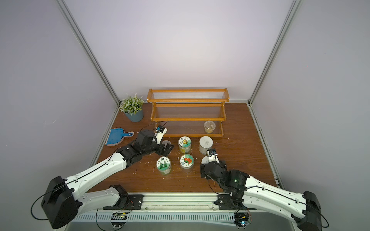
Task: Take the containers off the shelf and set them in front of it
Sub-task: 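Place the container at the center of the board, then pick up a container from the shelf.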
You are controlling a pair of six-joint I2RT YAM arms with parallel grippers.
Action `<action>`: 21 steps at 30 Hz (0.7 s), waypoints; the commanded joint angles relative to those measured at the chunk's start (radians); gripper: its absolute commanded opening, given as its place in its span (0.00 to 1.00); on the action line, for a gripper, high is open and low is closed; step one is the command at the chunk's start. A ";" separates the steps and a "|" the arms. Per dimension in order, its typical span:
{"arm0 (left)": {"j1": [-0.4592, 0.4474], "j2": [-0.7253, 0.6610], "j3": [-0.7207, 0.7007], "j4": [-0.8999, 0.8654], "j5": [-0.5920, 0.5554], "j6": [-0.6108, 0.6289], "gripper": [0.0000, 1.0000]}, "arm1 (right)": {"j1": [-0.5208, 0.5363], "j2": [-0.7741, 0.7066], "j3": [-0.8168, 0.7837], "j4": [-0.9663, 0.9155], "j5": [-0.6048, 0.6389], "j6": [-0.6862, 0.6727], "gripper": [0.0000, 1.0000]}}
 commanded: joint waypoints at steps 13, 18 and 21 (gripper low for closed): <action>0.011 0.018 0.016 0.029 0.026 0.003 1.00 | -0.345 0.032 0.229 0.130 -0.223 -0.366 0.99; 0.011 0.025 0.018 0.047 0.045 -0.003 1.00 | -0.590 0.125 0.229 0.258 -0.430 -0.486 0.99; 0.011 0.028 0.019 0.048 0.046 -0.001 1.00 | -0.711 0.196 0.227 0.357 -0.539 -0.529 0.99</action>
